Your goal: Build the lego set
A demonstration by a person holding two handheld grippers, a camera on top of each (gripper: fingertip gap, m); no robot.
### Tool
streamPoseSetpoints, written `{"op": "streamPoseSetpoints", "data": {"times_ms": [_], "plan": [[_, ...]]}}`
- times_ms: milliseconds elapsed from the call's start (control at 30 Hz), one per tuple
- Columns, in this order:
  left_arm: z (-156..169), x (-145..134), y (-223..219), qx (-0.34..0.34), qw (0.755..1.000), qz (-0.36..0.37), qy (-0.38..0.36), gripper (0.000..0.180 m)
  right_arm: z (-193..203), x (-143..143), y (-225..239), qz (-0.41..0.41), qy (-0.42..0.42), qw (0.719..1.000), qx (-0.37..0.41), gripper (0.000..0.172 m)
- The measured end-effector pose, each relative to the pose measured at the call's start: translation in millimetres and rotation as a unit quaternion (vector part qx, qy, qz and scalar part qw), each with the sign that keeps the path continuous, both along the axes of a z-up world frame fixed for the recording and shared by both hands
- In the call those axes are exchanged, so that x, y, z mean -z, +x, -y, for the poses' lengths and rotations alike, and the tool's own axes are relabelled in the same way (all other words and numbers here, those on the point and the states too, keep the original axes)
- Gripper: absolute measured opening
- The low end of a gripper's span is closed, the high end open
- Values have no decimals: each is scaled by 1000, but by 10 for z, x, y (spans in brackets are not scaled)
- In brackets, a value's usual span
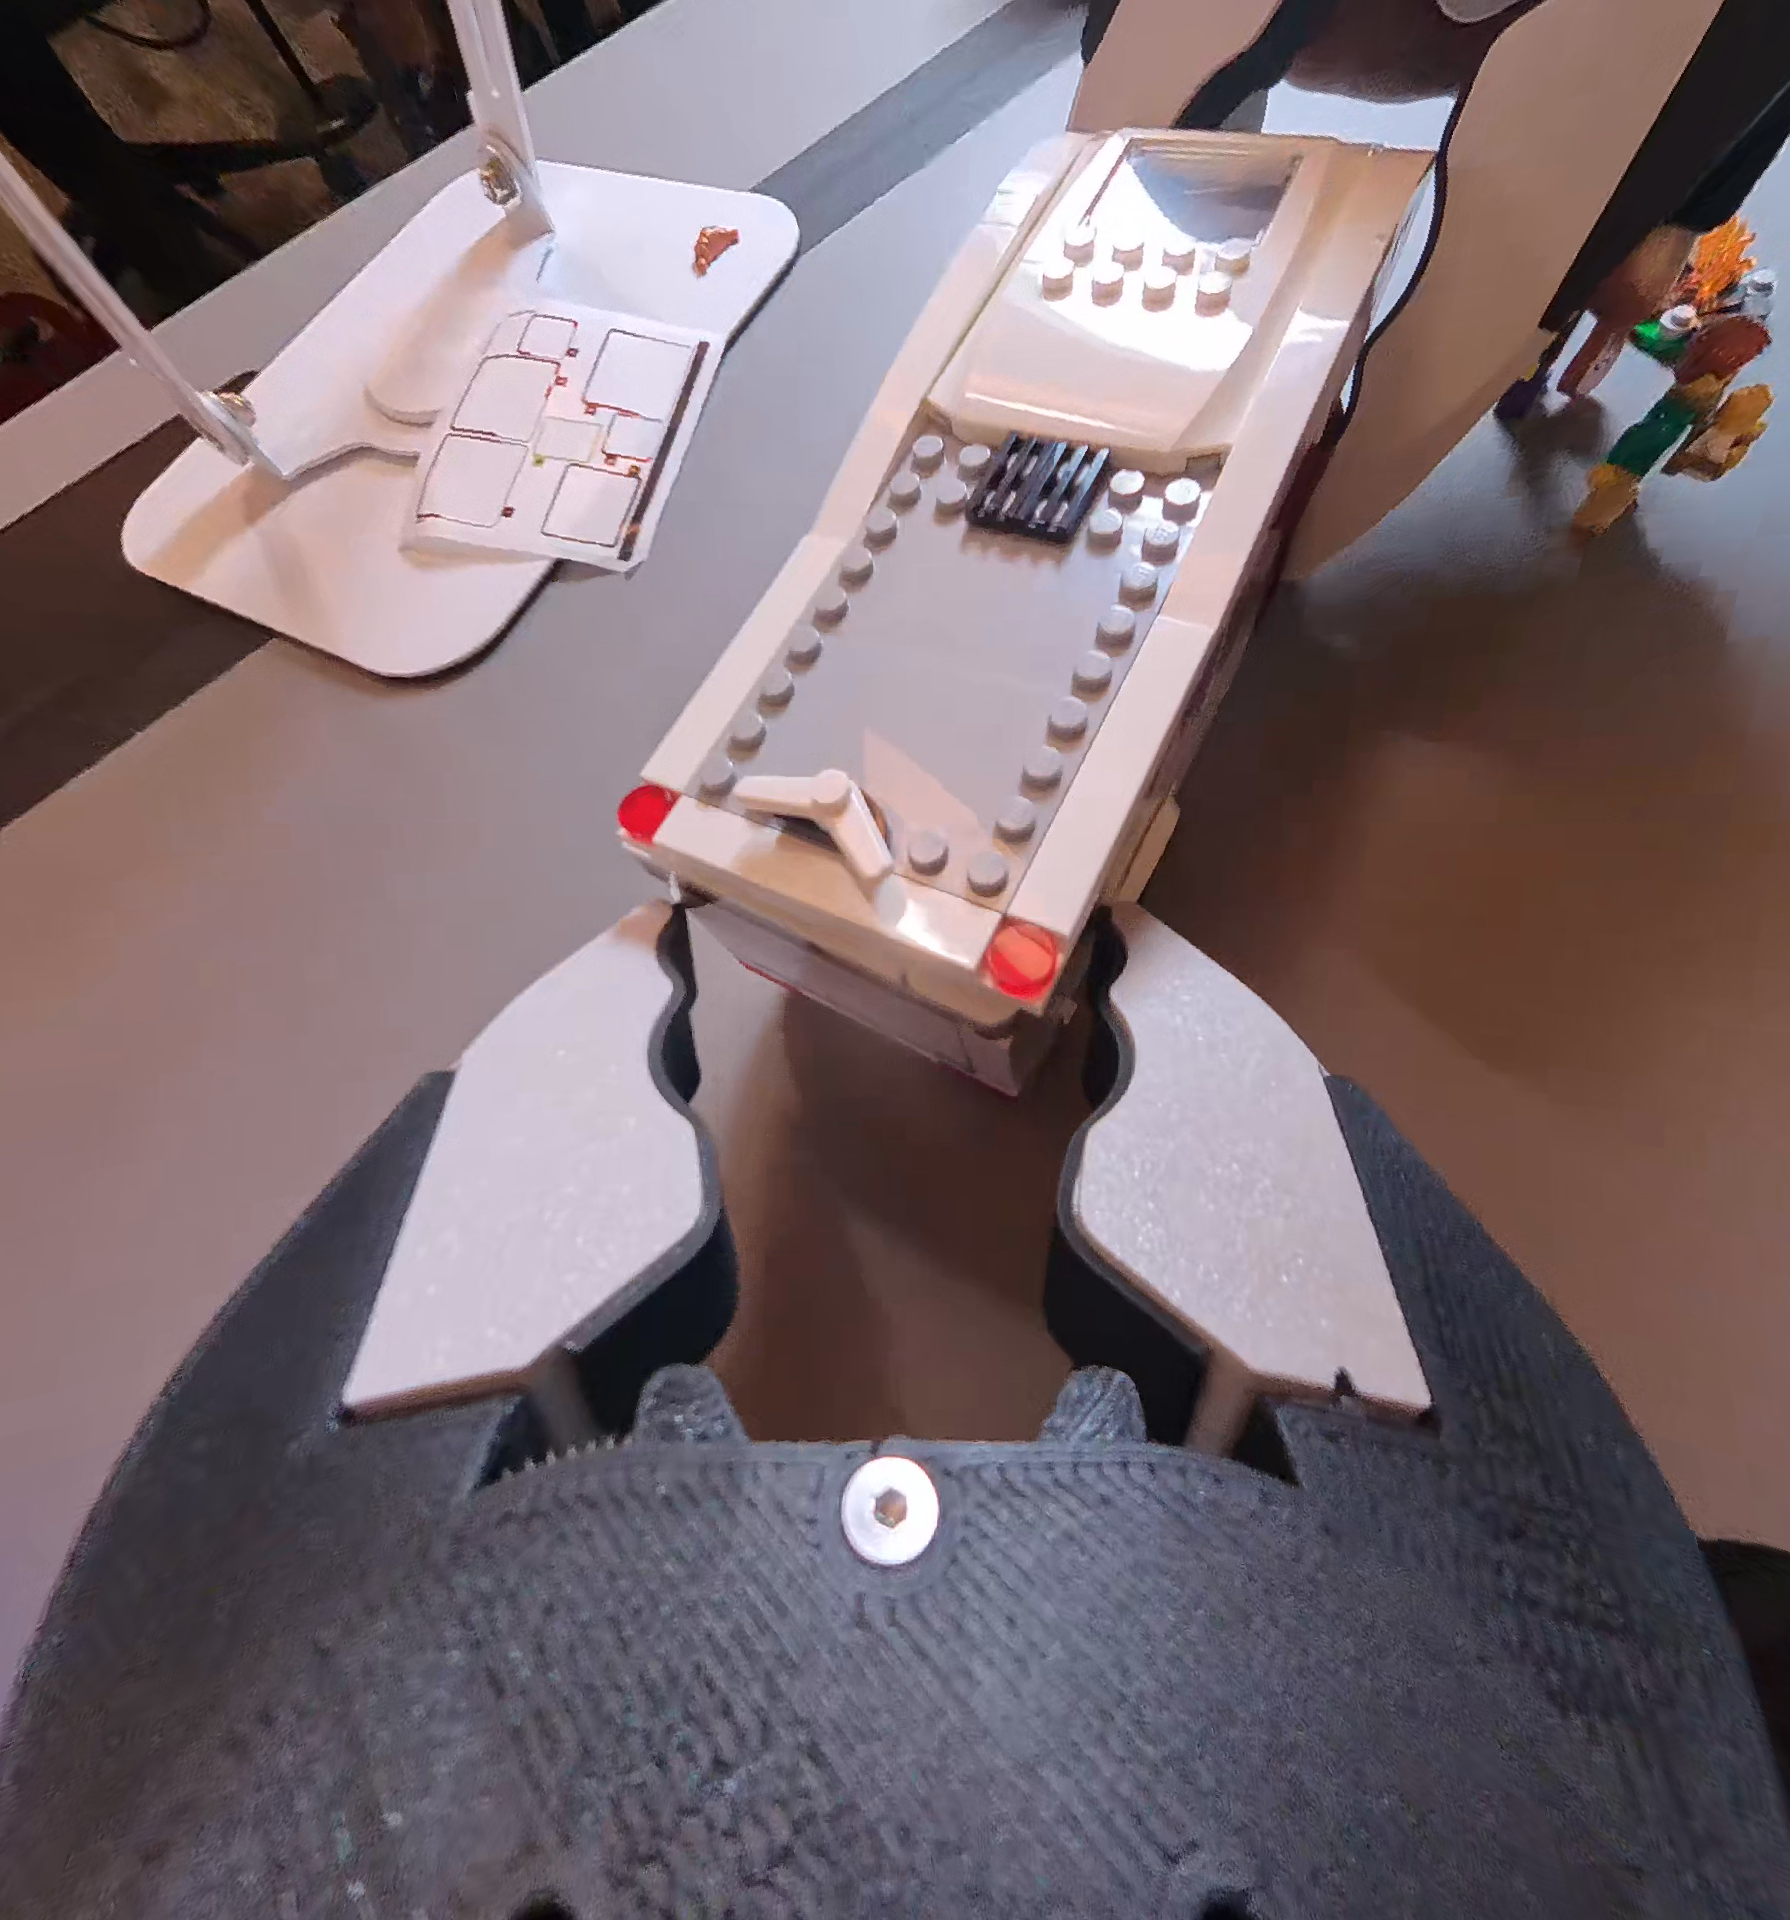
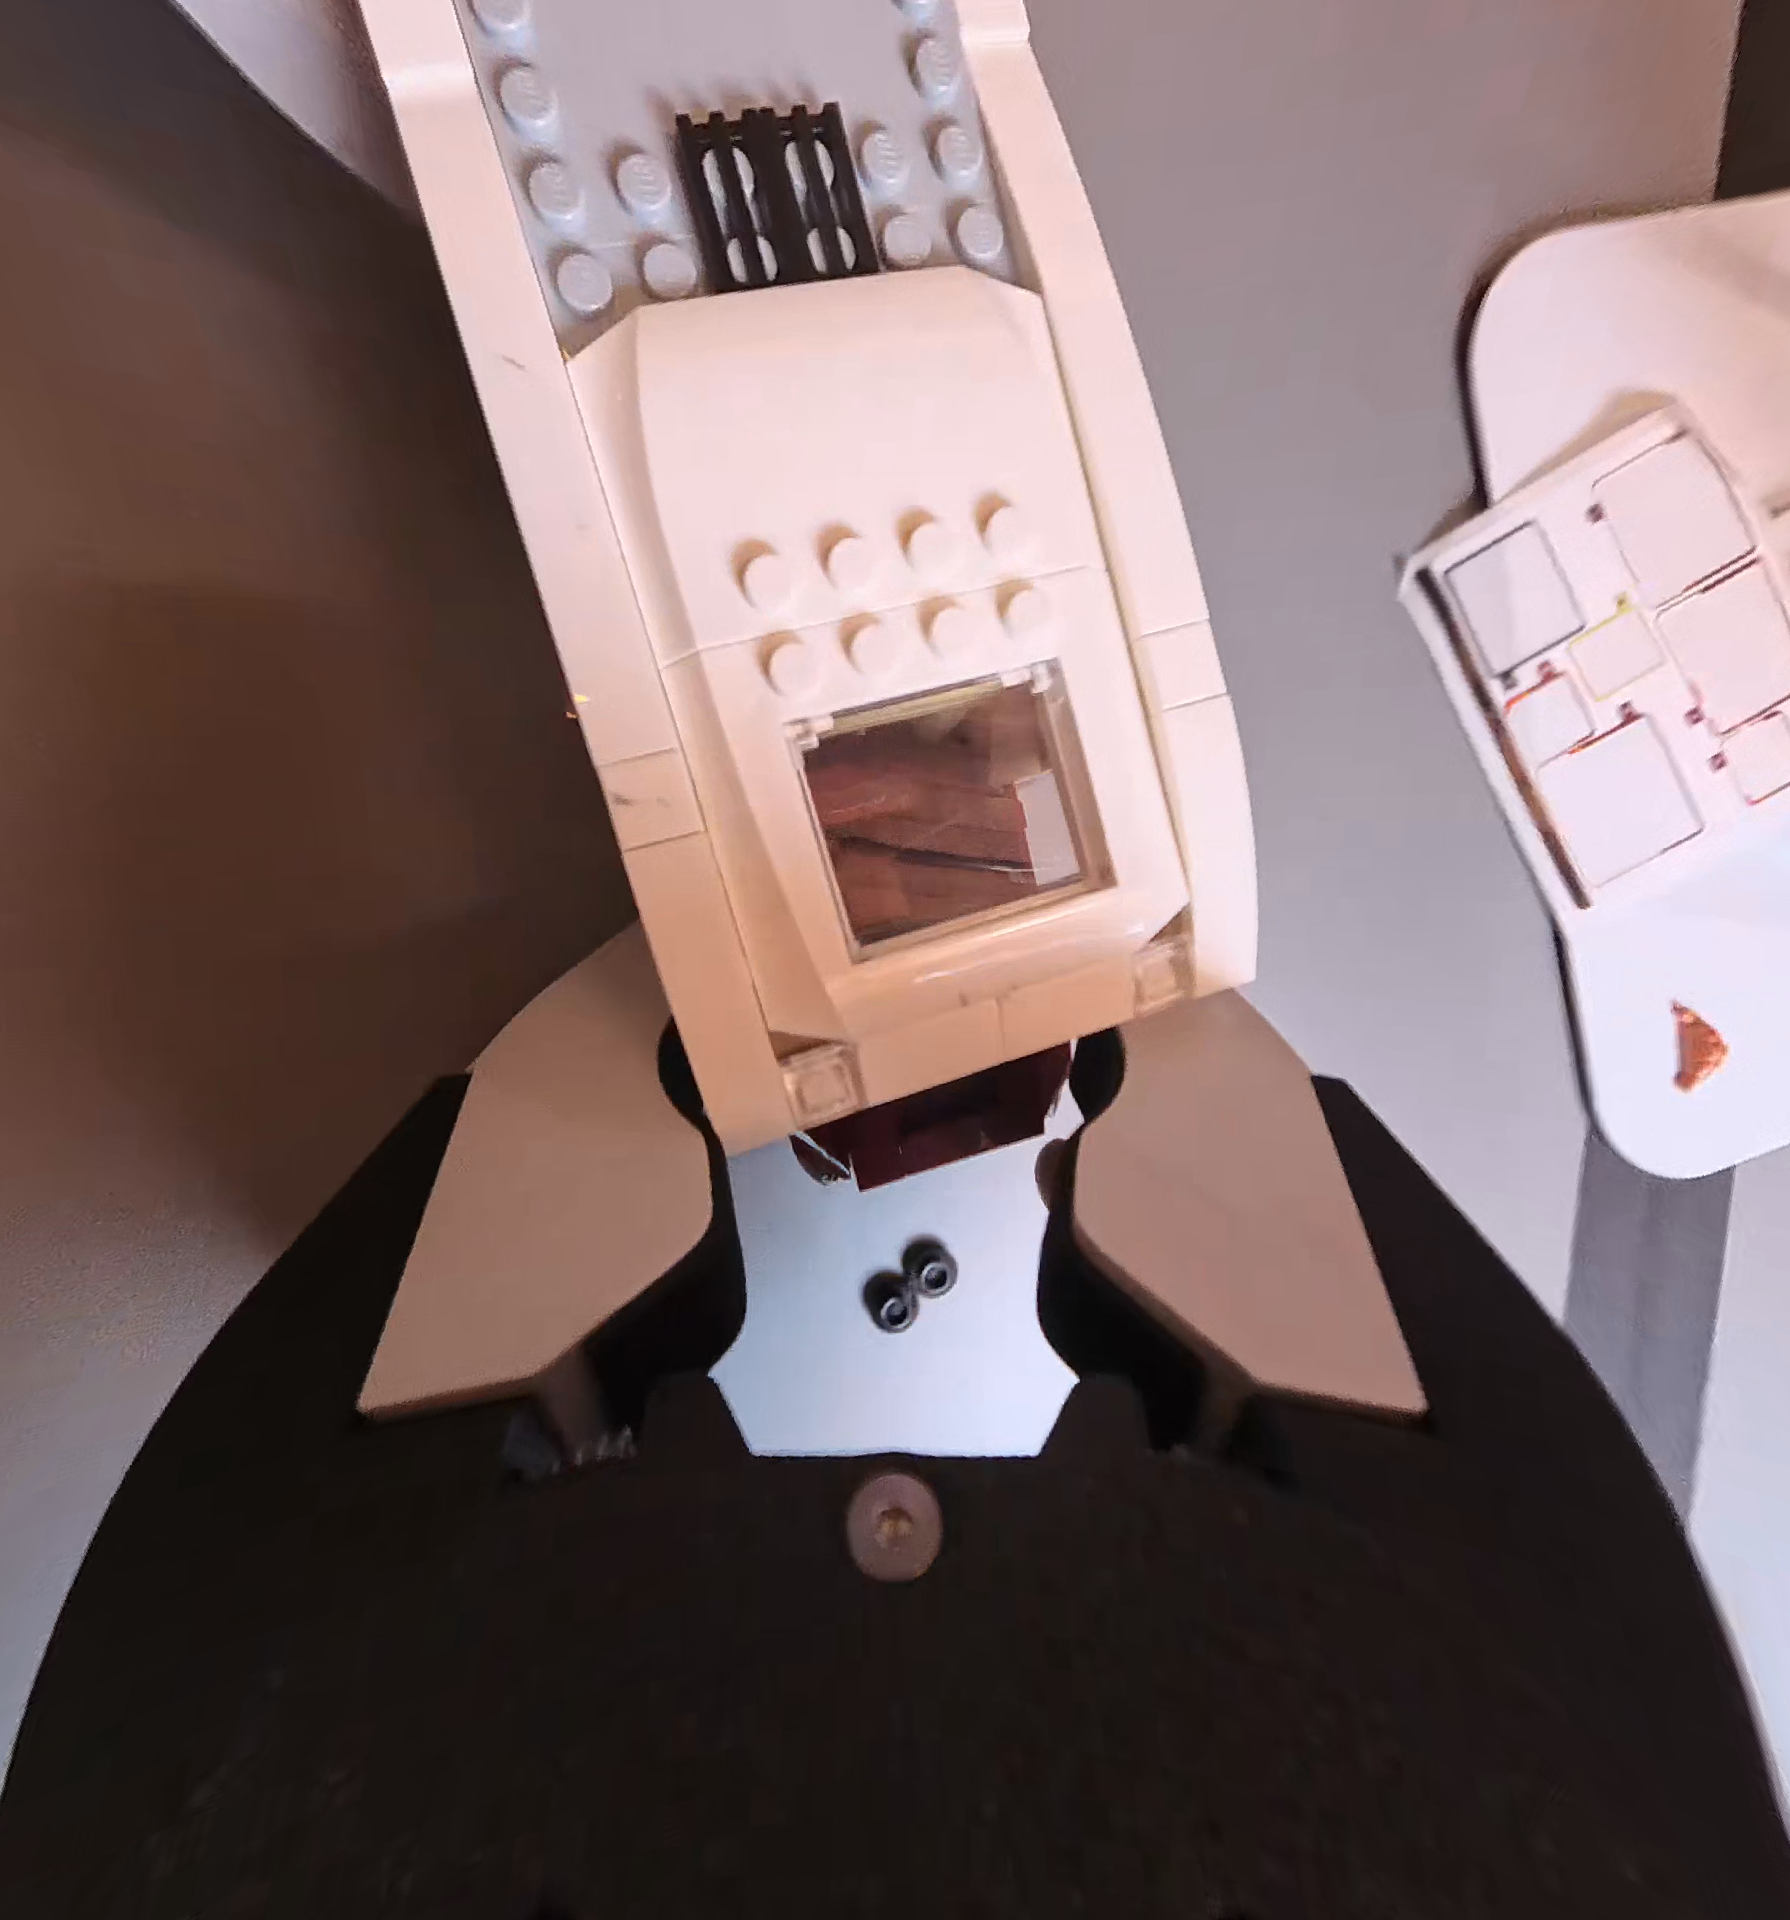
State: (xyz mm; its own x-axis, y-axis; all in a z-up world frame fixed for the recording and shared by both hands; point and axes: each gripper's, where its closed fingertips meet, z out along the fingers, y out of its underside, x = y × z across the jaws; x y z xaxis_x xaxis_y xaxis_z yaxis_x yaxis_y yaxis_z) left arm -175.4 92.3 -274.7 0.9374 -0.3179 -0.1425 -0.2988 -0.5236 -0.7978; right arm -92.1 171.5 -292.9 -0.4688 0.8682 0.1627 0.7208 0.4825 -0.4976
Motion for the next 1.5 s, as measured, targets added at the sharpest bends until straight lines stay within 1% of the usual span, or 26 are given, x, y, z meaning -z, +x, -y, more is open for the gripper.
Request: {"op": "streamPoseSetpoints", "data": {"times_ms": [133,233,300,400,500,567,600,667,733,767,833,867,933,1000,1067,1167,1233,1267,1333,1367,1400,1433,1500], "plan": [[27,-256,-284,-9,1000,-6,20,73,19,-217,-323,-19,-5,1000,-3,68],[1,-409,-594,-40,999,11,17,71,27,-288,-645,-17,-29,999,7,68],[-2,-395,-783,-68,997,21,4,71,39,-266,-837,-15,-37,999,6,68],[41,-250,-954,-107,994,27,-18,72,84,-152,-1008,-6,-32,999,4,68],[109,-84,-1001,-126,991,19,-33,75,163,31,-1021,15,-14,1000,1,68],[152,-88,-1019,-127,991,11,-29,70,231,67,-1014,11,-18,1000,14,69],[168,-98,-1036,-130,991,7,-27,69,288,57,-1011,10,-32,999,27,69],[189,-119,-1056,-140,990,19,-23,79,444,28,-991,1,-50,998,44,68],[231,-120,-1059,-143,989,28,-22,84,563,9,-946,-11,-40,997,63,64],[249,-119,-1057,-142,989,29,-18,83,592,20,-922,-14,-32,997,68,64],[259,-107,-1069,-147,988,34,-12,78,615,51,-898,-20,-31,997,68,76],[265,-95,-1068,-147,988,37,-13,78,603,28,-888,-28,-39,996,70,77],[280,-115,-1057,-150,988,43,-4,79,553,-153,-826,-60,-71,993,77,78],[330,-163,-1029,-152,987,40,10,78,376,-425,-675,-108,-86,986,98,76],[395,-256,-1002,-156,987,26,41,75,64,-656,-412,-153,-69,977,135,74],[495,-466,-958,-163,981,7,106,63,-571,-905,181,-211,10,952,219,65],[542,-599,-878,-160,976,16,145,55,-1011,-1004,690,-232,83,927,282,57],[554,-640,-807,-151,975,24,158,47,-1208,-1040,961,-238,121,912,311,53],[554,-693,-671,-134,975,32,177,31,-1525,-1105,1502,-244,180,881,363,39],[543,-705,-605,-124,975,30,181,24,-1642,-1142,1756,-247,204,866,383,20],[530,-725,-531,-110,976,29,187,14,-1731,-1189,1980,-254,222,853,398,0],[517,-747,-457,-97,976,30,194,2,-1806,-1224,2177,-258,231,842,413,0],[479,-760,-343,-80,976,35,199,0,-1919,-1229,2495,-247,228,832,442,0]]}}
